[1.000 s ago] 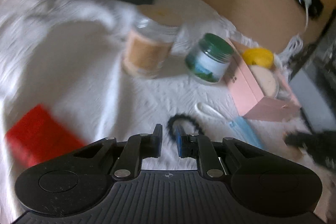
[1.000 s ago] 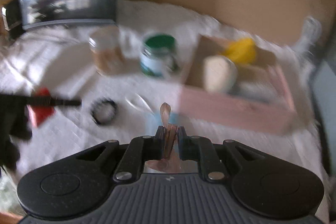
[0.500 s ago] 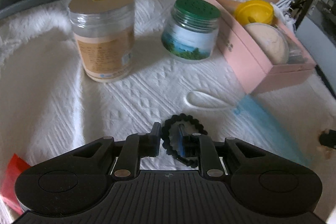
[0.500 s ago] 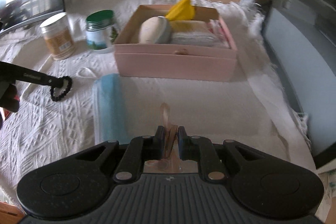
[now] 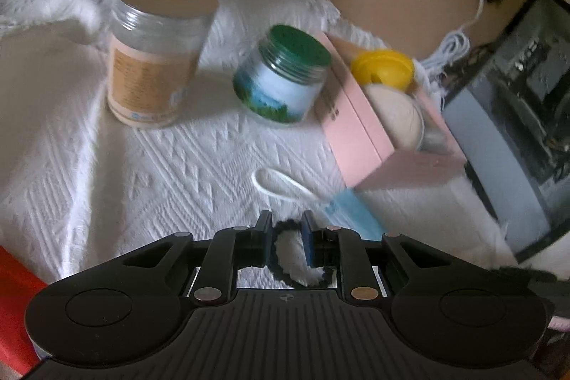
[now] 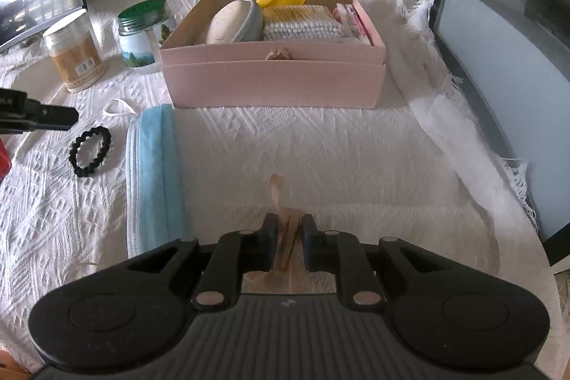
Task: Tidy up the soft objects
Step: 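Carry the black hair tie and beige hair clip over the pink box with both grippers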
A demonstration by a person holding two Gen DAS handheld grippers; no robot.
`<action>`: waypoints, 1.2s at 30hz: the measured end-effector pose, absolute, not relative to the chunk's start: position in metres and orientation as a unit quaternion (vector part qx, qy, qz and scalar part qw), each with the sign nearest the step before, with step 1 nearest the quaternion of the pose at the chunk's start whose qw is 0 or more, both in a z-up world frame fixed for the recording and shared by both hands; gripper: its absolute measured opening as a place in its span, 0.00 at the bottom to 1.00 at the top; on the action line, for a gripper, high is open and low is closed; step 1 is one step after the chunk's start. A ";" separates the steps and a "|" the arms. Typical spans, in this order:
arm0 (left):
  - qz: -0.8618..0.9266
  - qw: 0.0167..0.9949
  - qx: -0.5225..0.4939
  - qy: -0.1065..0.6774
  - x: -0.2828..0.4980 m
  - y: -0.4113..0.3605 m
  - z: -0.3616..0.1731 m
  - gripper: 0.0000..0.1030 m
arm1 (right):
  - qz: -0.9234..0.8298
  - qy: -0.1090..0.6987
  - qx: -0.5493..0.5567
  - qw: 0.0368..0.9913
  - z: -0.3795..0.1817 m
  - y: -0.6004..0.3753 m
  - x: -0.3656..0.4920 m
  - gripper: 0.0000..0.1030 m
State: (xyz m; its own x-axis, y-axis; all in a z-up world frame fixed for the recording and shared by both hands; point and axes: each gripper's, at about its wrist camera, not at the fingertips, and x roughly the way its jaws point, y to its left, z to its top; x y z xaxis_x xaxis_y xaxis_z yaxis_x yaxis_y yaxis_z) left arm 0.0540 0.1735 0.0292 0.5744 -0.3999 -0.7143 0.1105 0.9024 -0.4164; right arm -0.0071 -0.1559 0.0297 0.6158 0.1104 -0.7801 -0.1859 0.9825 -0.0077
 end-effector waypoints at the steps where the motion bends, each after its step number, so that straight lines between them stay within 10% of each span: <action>1: -0.142 0.870 -0.163 0.444 0.055 0.173 0.029 0.19 | 0.083 0.432 -0.046 0.897 0.029 -0.155 -0.007 0.26; 4: -0.142 0.865 -0.154 0.455 0.056 0.165 0.026 0.19 | 0.077 0.432 -0.053 0.897 0.026 -0.156 -0.008 0.54; 18: -0.095 0.878 -0.023 0.469 0.052 0.134 0.018 0.17 | 0.073 0.410 -0.045 0.908 0.022 -0.159 -0.018 0.61; 24: -0.096 0.882 -0.008 0.461 0.049 0.130 0.018 0.17 | 0.097 0.420 -0.058 0.901 0.029 -0.149 -0.023 0.14; 36: -0.177 0.888 -0.054 0.420 0.021 0.128 0.039 0.09 | 0.087 0.360 -0.045 0.928 0.094 -0.169 -0.042 0.14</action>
